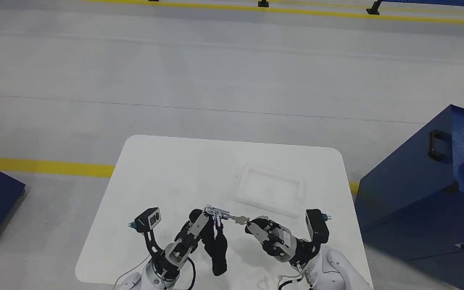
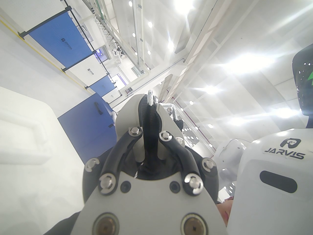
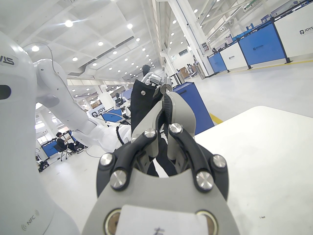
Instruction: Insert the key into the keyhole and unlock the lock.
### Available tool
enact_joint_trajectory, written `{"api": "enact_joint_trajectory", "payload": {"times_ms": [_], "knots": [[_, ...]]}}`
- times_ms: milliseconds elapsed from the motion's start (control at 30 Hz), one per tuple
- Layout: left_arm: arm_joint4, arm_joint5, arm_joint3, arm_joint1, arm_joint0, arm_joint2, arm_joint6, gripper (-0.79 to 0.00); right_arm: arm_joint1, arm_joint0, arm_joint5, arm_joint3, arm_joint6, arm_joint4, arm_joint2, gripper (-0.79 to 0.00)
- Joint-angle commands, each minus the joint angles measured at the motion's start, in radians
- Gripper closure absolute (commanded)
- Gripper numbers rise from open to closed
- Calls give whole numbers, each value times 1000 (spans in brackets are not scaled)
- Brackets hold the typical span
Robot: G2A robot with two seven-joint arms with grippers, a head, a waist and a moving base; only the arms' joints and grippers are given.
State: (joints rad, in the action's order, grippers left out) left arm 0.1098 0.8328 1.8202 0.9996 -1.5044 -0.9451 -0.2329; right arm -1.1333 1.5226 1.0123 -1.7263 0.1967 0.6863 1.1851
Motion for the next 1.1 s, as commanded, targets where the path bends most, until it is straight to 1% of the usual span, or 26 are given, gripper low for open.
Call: {"api": "enact_joint_trajectory", "payload": {"times_ms": [0, 800, 1067], "knots": [[0, 0, 0, 0, 0, 0, 0, 0, 0, -2, 0, 2, -1, -1, 0, 0], [0, 0, 0, 0, 0, 0, 0, 0, 1, -33, 0, -2, -26, -15, -13, 0], [0, 0, 0, 0, 0, 0, 0, 0, 4, -6, 0, -15, 5, -3, -1, 0]]}}
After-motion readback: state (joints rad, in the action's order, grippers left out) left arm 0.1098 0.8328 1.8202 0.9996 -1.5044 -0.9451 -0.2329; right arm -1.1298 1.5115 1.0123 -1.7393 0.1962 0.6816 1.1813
